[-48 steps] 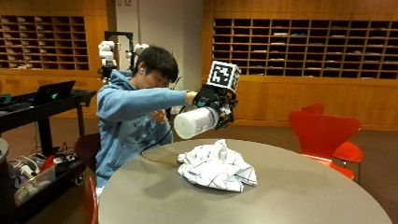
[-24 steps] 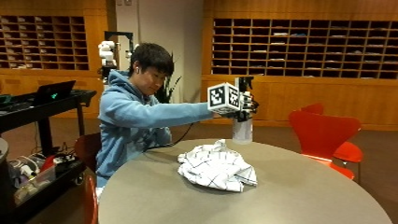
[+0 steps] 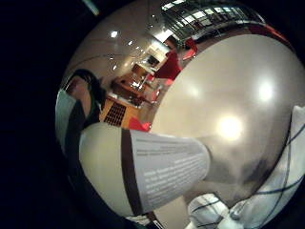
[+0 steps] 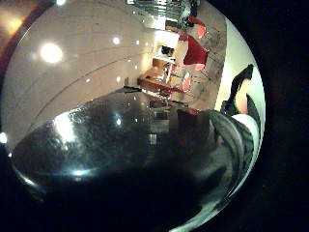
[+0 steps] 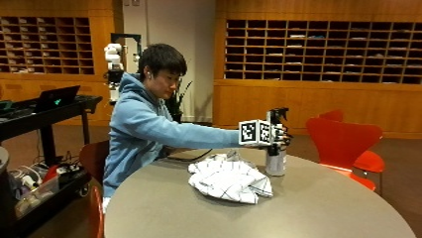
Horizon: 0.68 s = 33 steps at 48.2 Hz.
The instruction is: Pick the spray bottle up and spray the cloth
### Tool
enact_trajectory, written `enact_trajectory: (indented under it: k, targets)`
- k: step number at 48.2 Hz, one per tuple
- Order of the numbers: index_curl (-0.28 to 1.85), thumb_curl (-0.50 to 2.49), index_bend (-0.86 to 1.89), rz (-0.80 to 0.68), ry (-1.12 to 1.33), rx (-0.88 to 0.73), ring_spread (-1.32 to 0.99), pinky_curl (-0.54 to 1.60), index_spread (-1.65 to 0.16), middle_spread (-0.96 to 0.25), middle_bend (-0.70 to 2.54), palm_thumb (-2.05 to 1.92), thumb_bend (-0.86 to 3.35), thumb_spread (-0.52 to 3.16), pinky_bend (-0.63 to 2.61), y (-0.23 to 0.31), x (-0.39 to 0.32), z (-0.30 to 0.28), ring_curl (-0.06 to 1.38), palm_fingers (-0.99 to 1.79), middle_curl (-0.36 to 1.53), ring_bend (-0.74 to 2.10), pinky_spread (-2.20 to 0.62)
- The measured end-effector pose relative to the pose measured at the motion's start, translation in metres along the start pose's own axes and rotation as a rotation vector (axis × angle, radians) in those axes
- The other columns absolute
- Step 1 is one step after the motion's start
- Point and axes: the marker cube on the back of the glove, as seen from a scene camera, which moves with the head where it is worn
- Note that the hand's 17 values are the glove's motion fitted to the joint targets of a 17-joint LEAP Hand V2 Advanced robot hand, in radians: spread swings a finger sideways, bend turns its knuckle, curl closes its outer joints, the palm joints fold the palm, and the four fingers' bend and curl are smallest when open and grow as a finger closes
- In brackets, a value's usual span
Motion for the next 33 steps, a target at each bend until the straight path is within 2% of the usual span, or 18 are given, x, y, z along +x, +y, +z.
enact_trajectory:
  k: [8,16,17,19,33]
  targets:
    - [0.54,0.79,0.38,-0.036,0.033,-0.126,-0.20,0.39,-0.21,-0.12,0.60,0.92,-0.04,0.23,0.33,-0.001,0.001,-0.002,0.45,1.26,0.49,0.48,-0.23]
    - [0.49,0.75,0.14,-0.070,0.103,-0.237,-0.18,0.40,-0.23,-0.15,0.45,0.89,-0.03,0.48,0.33,0.008,0.006,-0.021,0.46,0.86,0.47,0.46,-0.12]
    - [0.45,0.74,0.03,-0.069,0.102,-0.240,-0.17,0.40,-0.24,-0.15,0.44,0.86,-0.04,0.54,0.34,0.009,0.007,-0.026,0.45,0.72,0.46,0.45,-0.09]
    - [0.42,0.72,0.00,-0.068,0.095,-0.242,-0.16,0.42,-0.25,-0.14,0.42,0.82,-0.06,0.61,0.38,0.013,0.006,-0.035,0.47,0.60,0.46,0.46,-0.04]
    - [0.23,0.59,0.05,-0.091,0.007,-0.201,-0.11,0.39,-0.27,-0.12,0.39,0.70,-0.04,0.86,0.45,0.049,-0.010,-0.103,0.42,0.50,0.44,0.51,0.08]
